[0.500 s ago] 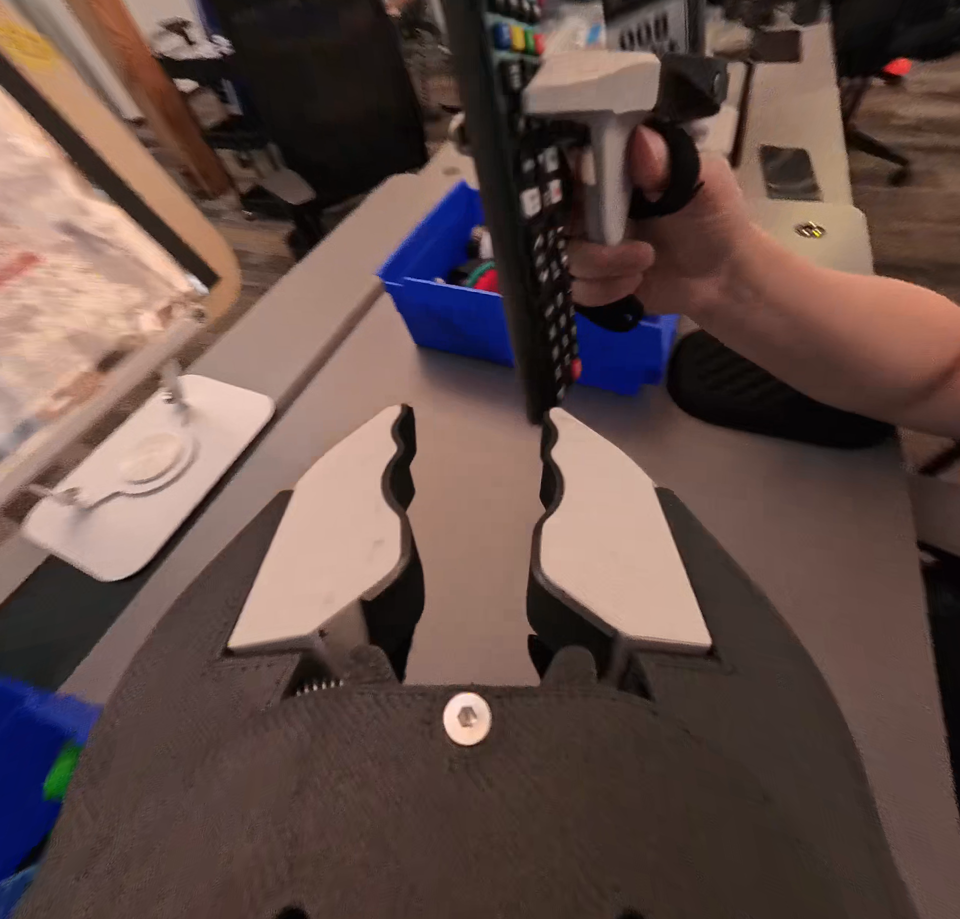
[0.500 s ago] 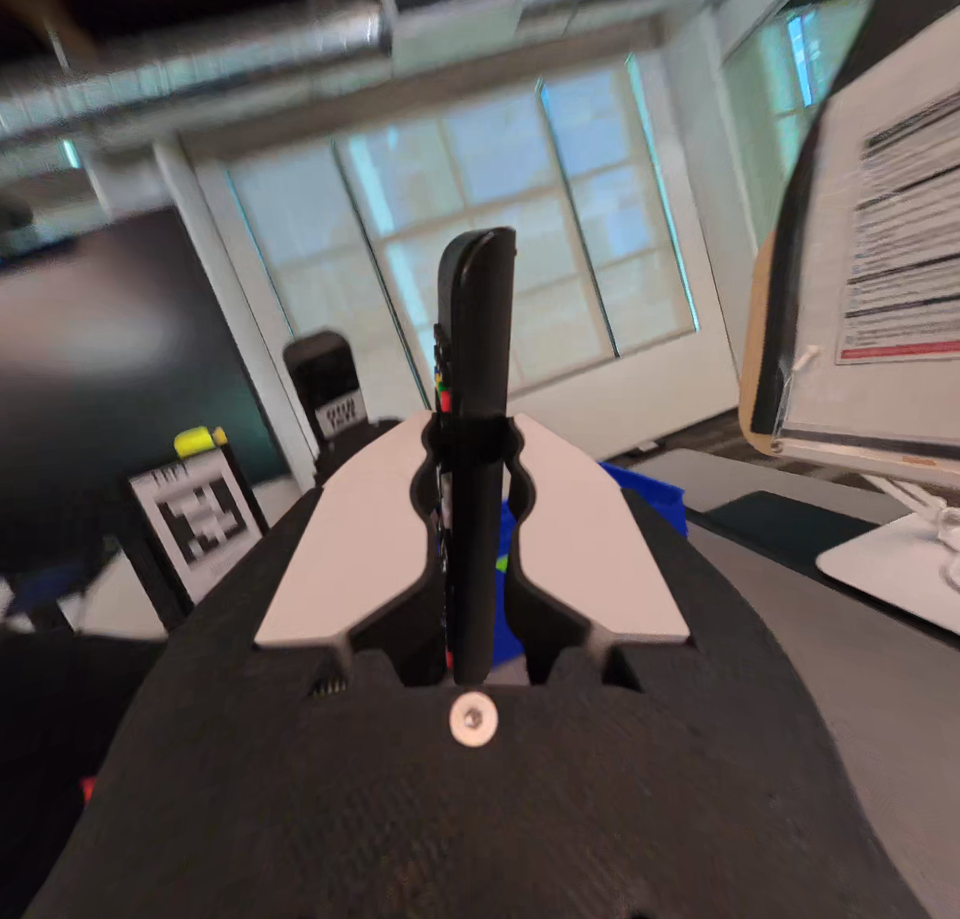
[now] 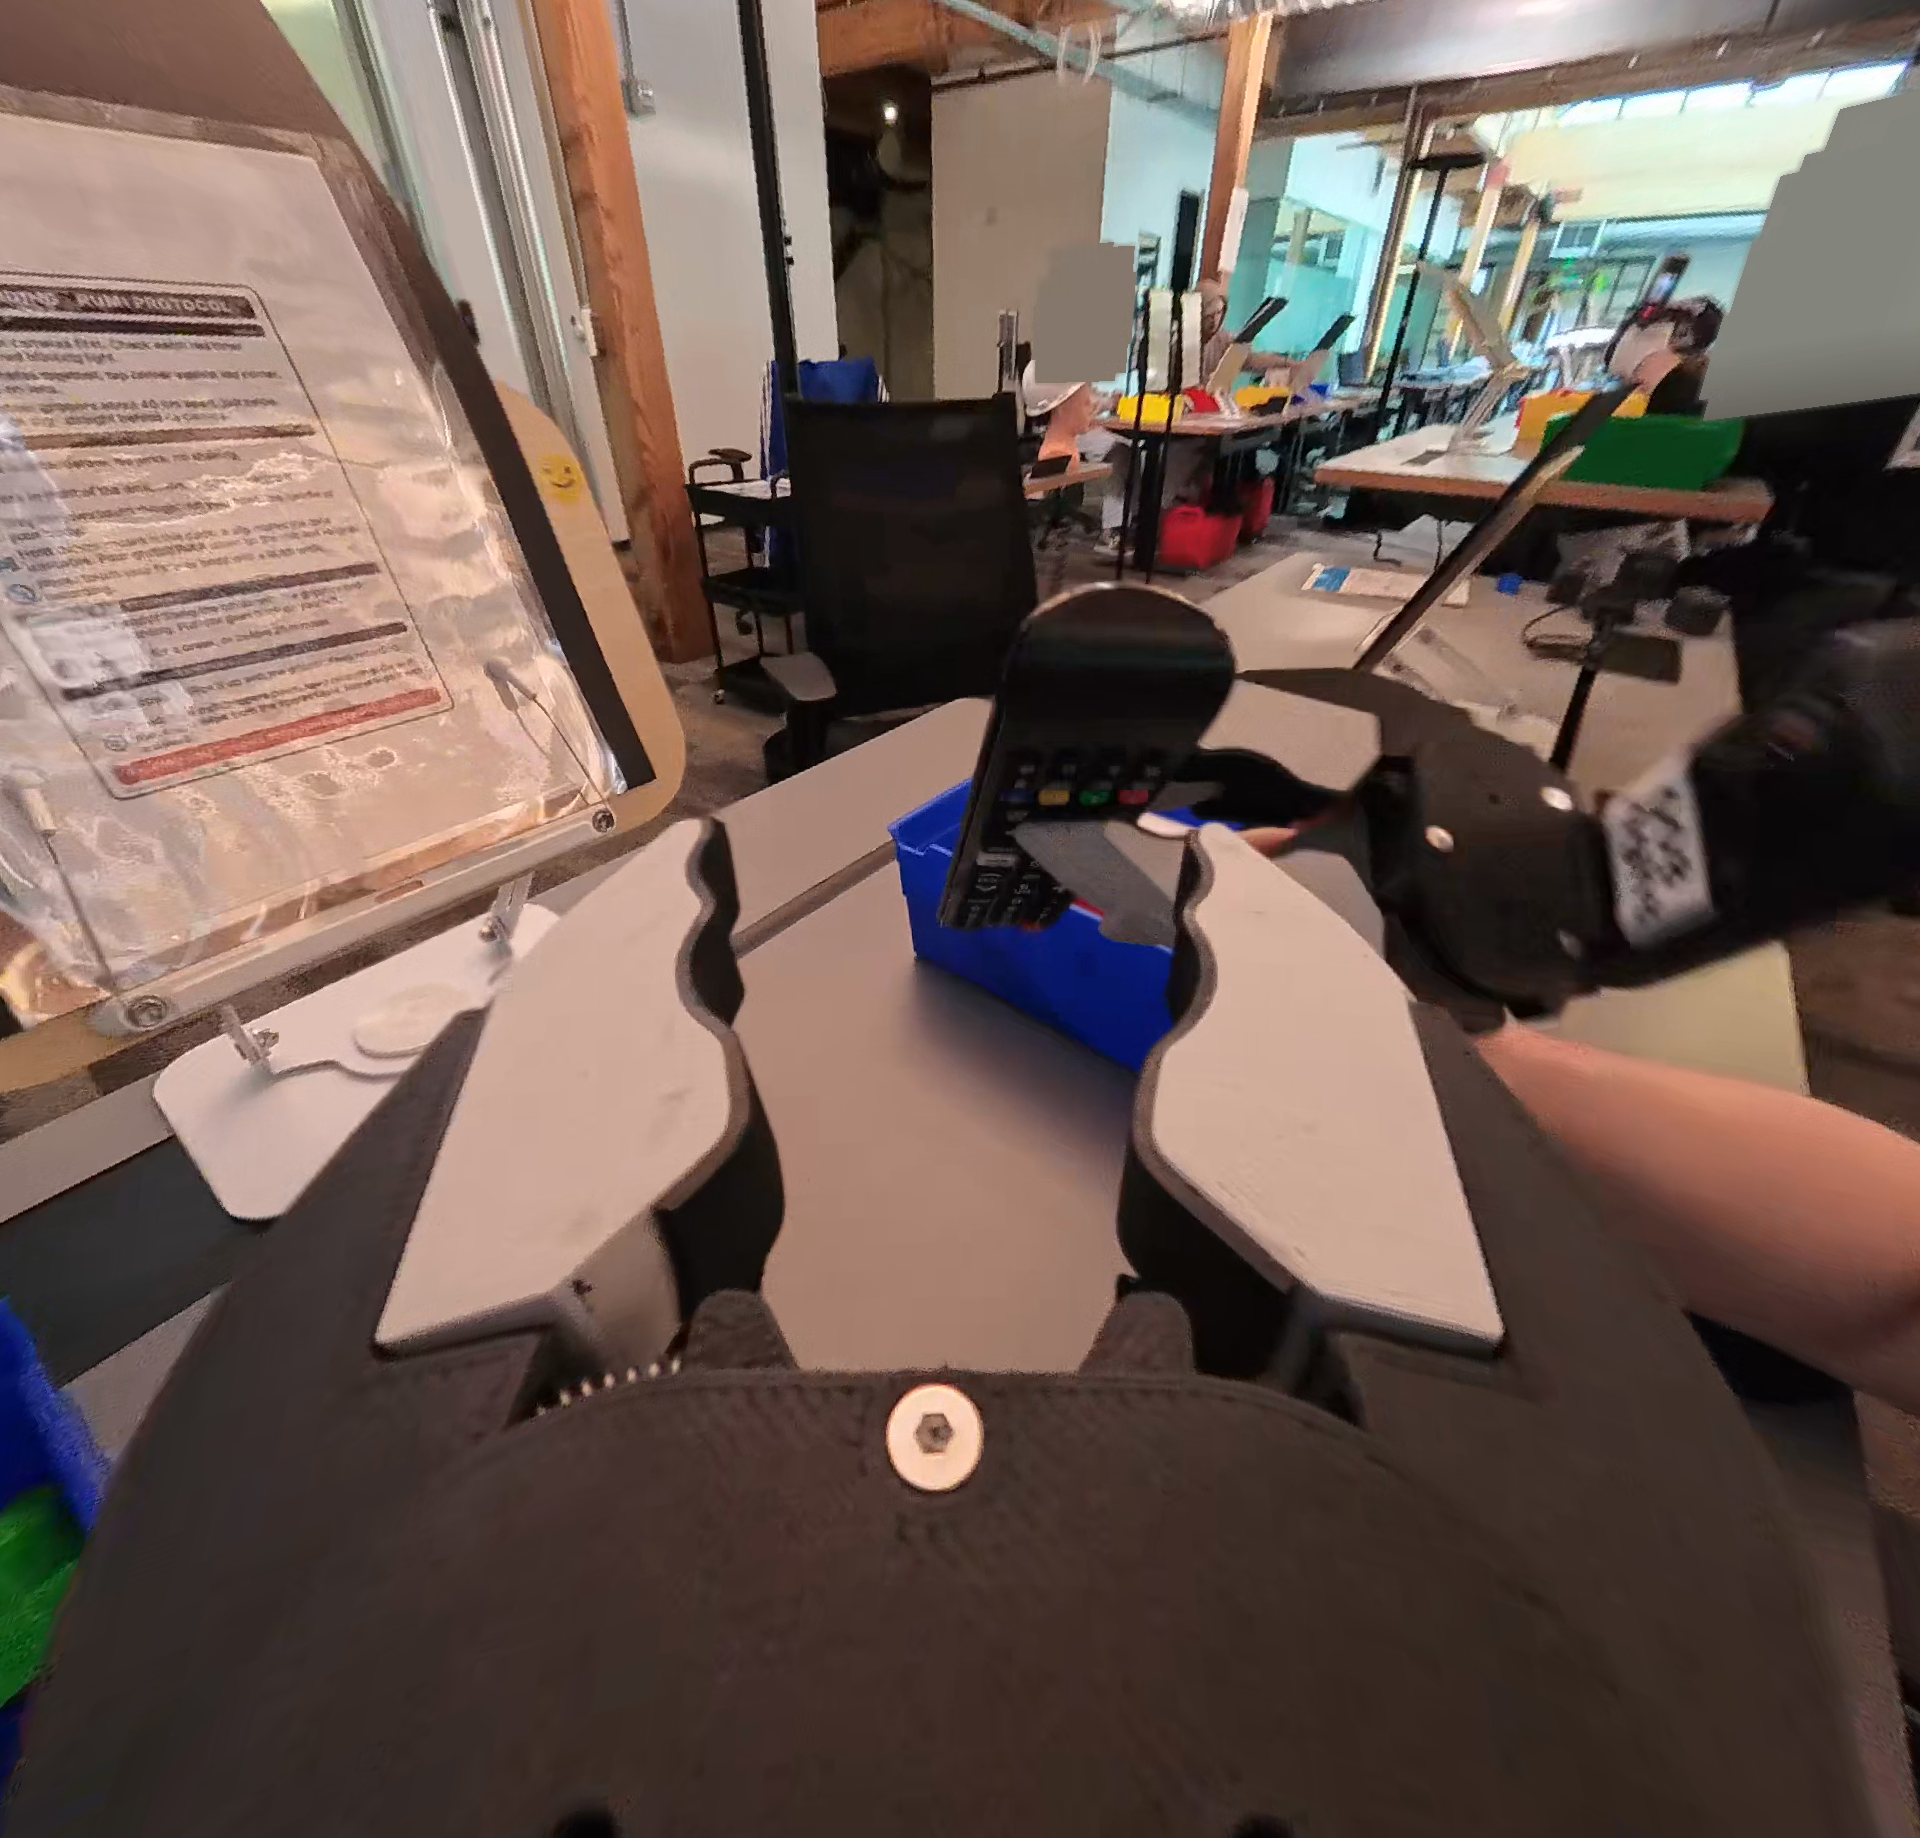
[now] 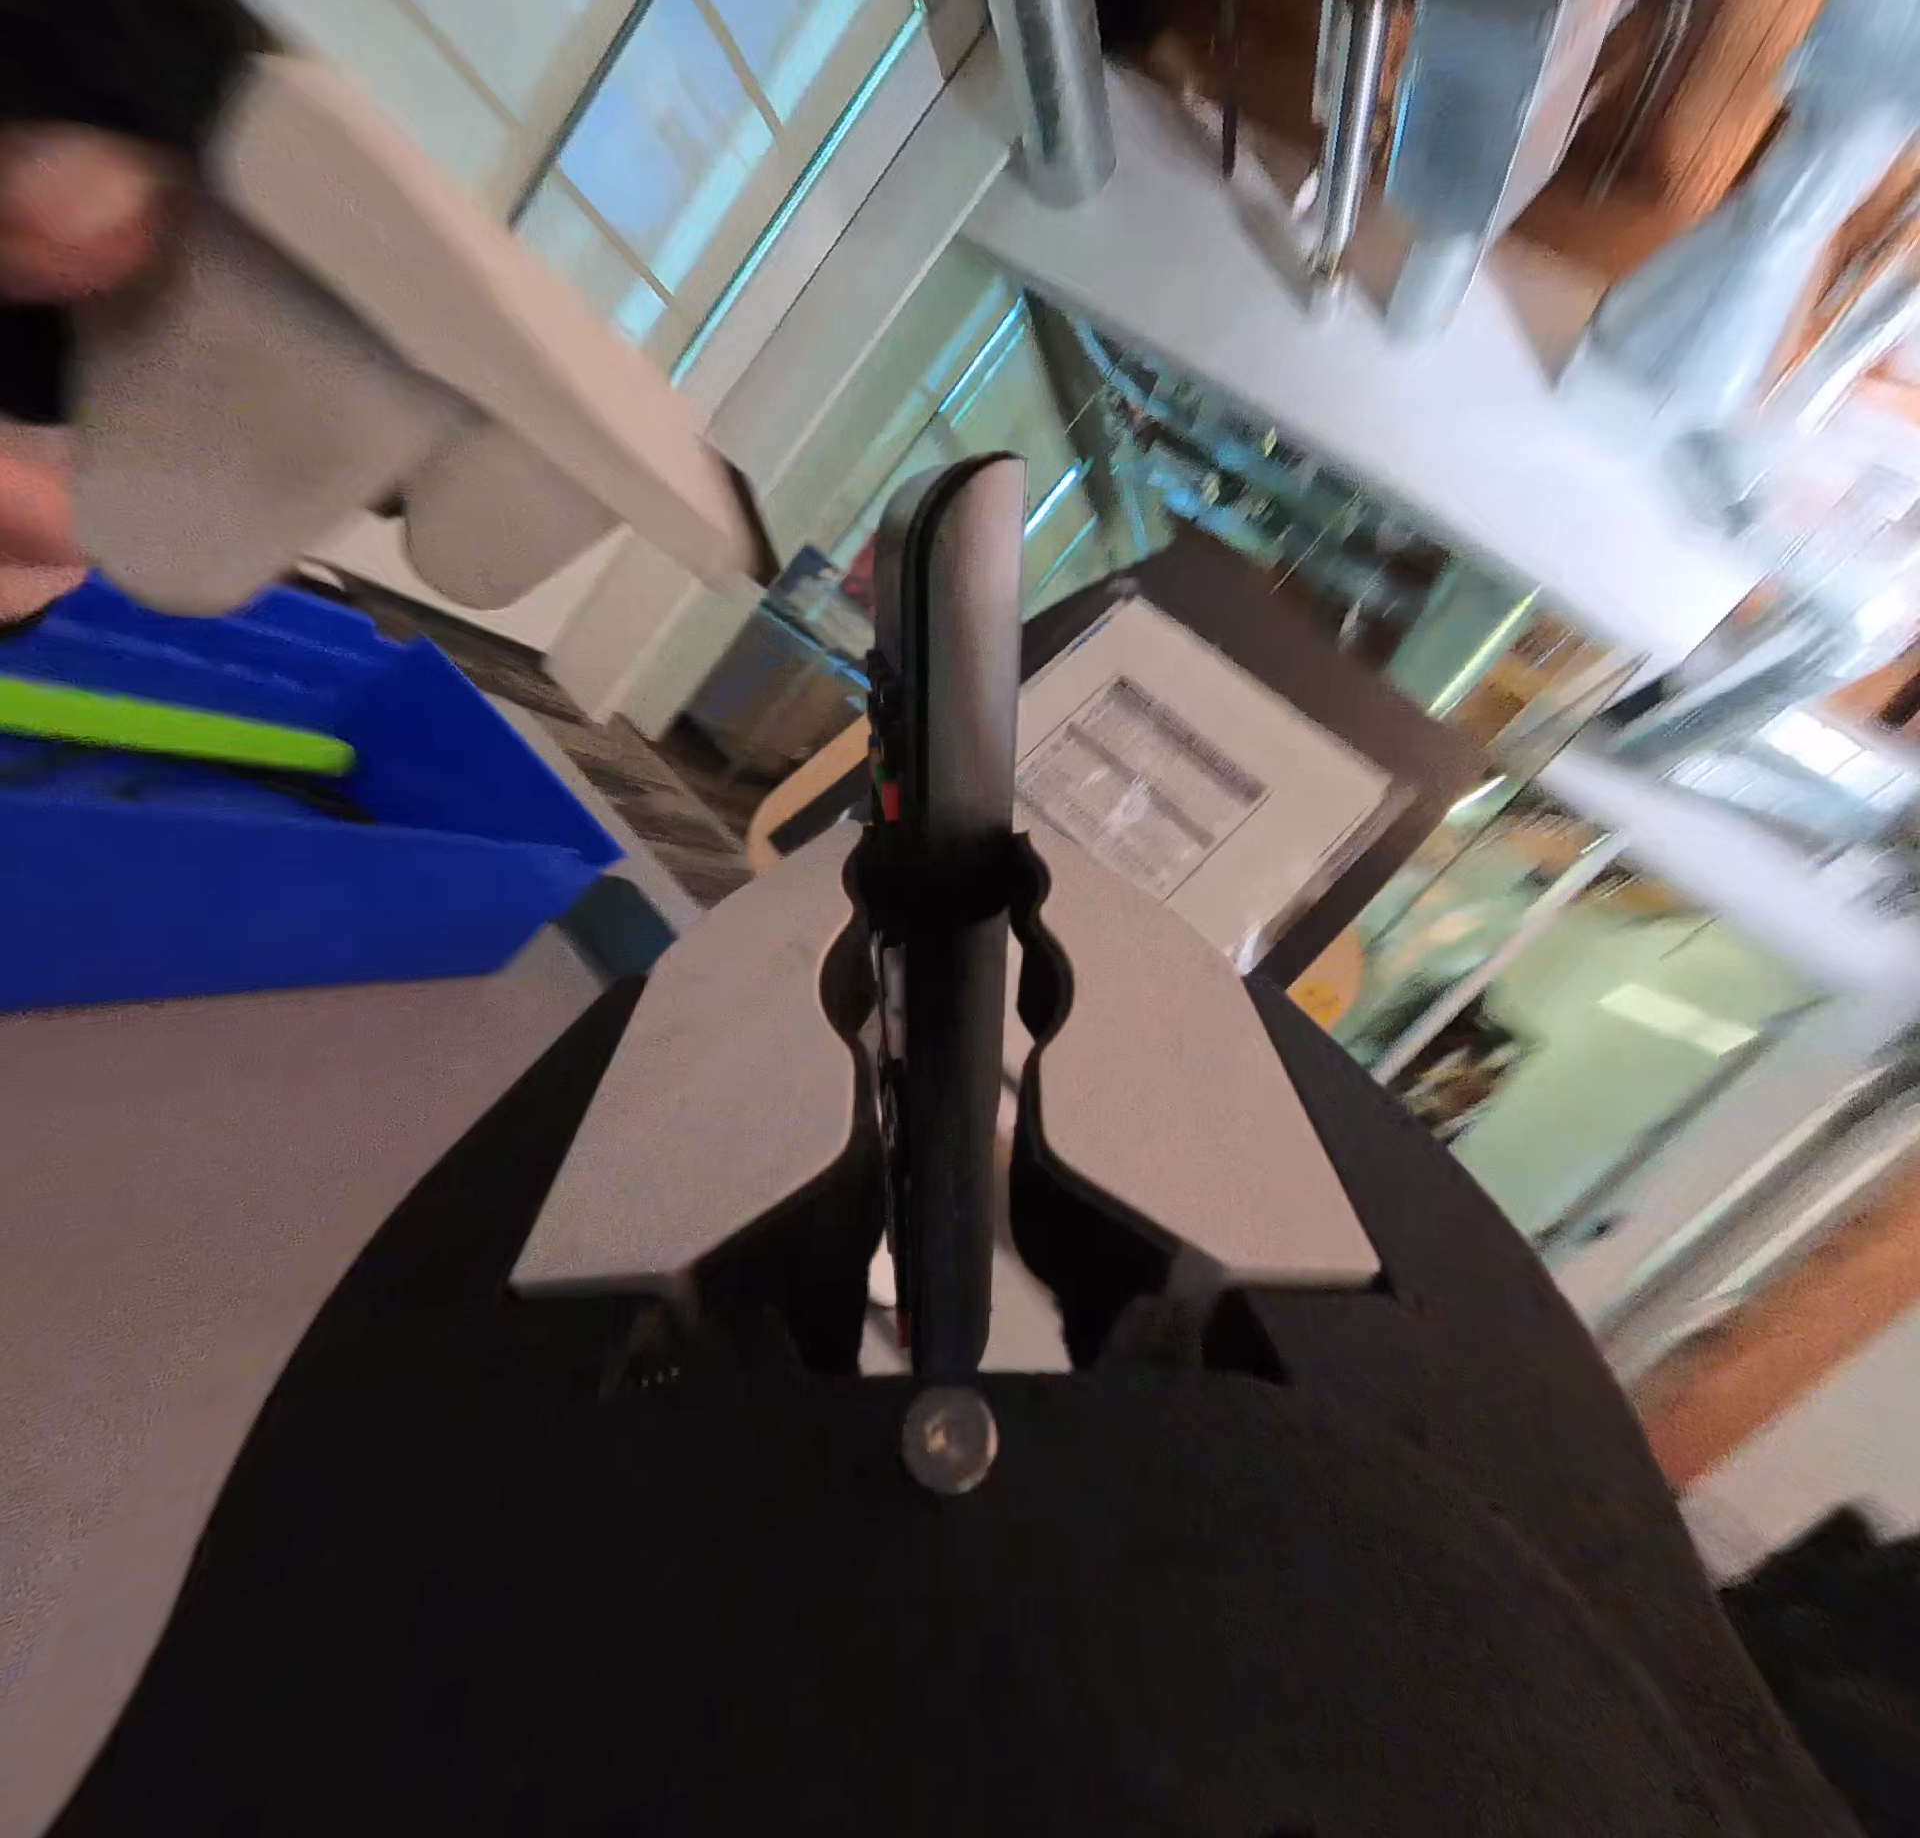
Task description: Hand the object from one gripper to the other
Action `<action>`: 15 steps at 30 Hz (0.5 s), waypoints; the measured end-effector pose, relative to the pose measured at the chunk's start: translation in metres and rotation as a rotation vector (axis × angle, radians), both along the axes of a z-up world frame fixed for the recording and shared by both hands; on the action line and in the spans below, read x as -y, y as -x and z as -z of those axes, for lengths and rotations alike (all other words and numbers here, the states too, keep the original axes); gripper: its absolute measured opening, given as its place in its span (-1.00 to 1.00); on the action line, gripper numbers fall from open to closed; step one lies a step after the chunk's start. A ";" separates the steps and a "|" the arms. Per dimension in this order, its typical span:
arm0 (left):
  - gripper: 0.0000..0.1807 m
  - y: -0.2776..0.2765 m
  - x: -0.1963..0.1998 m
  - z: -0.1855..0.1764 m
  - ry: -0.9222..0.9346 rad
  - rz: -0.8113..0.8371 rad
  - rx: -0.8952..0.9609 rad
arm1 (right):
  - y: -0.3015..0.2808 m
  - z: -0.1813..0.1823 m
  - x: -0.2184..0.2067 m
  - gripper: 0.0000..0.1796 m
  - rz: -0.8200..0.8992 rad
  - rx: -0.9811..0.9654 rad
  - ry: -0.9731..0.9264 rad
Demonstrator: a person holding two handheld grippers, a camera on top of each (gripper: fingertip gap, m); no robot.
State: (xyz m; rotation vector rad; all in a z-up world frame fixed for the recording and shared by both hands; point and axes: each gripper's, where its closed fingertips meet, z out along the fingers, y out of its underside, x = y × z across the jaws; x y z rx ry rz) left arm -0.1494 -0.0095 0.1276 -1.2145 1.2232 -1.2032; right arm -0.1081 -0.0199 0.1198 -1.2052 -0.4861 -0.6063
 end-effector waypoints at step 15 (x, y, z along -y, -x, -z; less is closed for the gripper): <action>-0.32 -0.007 0.033 0.011 -0.115 0.183 -0.017 | 0.042 0.003 0.005 -0.74 0.160 0.427 -0.105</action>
